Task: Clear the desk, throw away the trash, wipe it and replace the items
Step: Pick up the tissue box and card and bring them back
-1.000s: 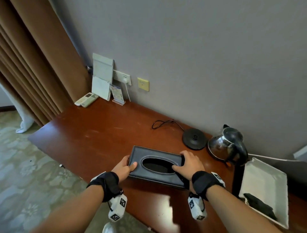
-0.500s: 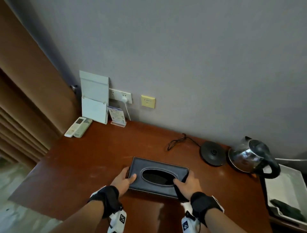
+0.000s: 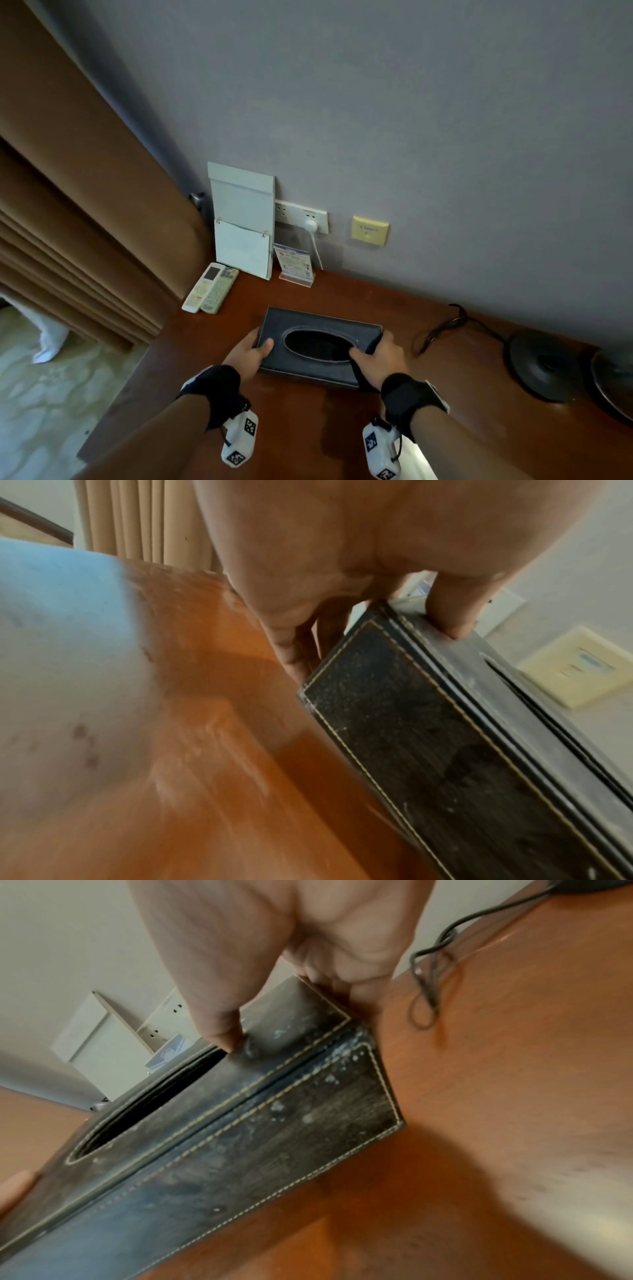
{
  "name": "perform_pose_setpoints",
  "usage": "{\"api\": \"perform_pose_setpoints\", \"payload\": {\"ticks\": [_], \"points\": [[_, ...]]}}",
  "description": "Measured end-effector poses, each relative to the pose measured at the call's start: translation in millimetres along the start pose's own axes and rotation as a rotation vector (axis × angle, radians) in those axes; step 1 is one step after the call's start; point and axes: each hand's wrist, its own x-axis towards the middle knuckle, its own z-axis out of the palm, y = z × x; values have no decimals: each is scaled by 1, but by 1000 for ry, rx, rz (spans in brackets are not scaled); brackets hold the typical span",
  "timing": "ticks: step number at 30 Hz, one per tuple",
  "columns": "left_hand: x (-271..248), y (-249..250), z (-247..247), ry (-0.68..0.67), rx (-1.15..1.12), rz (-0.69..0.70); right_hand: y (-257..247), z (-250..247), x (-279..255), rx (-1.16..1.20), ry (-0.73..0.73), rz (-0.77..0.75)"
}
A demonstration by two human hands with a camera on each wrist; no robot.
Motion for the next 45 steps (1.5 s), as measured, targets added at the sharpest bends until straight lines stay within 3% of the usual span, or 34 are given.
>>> {"api": "perform_pose_setpoints", "payload": {"ticks": [8, 17, 24, 45], "points": [[79, 4, -79, -16, 150, 43, -67, 74, 42, 3, 84, 99], [139, 4, -129, -49, 448, 127, -100, 135, 65, 63, 187, 242], [156, 10, -130, 33, 495, 91, -105, 142, 85, 61, 236, 237], [167, 13, -139, 80, 583, 28, -100, 151, 105, 22, 194, 182]]}}
